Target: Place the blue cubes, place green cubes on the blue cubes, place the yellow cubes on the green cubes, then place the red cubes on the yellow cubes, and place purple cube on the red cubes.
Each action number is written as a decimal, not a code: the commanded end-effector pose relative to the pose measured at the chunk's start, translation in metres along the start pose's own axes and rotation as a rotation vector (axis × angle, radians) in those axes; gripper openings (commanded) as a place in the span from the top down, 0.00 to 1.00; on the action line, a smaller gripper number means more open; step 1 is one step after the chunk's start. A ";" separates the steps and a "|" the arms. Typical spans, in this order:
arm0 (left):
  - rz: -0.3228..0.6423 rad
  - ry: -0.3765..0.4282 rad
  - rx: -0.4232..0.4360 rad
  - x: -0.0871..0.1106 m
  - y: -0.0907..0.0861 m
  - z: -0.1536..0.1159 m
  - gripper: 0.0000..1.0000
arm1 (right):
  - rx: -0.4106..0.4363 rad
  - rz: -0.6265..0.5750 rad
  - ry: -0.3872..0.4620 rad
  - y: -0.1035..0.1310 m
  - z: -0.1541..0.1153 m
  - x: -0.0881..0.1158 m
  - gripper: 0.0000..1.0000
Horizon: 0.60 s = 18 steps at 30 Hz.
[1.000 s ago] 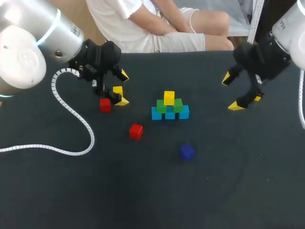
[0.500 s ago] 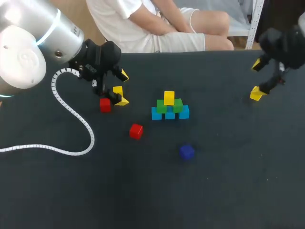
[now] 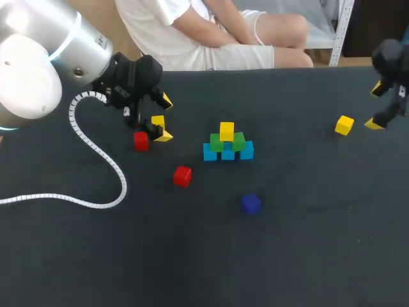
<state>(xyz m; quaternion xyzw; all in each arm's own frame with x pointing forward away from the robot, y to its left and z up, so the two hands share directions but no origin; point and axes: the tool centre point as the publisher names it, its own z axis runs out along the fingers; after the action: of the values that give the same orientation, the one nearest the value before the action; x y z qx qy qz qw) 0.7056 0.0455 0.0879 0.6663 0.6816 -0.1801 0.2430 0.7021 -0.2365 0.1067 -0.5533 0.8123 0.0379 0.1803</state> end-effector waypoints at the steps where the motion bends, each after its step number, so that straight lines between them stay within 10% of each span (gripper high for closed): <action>1: 0.001 -0.001 0.001 0.001 0.000 0.000 0.00 | -0.010 0.012 0.009 -0.005 0.016 -0.006 0.00; 18: 0.001 -0.001 0.001 0.001 0.000 0.000 0.00 | -0.096 0.055 -0.046 -0.026 0.049 -0.003 0.00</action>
<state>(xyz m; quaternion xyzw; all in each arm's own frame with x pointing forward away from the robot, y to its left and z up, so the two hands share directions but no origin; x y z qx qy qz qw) 0.7056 0.0455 0.0879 0.6663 0.6816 -0.1801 0.2430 0.7342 -0.2292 0.0641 -0.5345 0.8219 0.0789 0.1806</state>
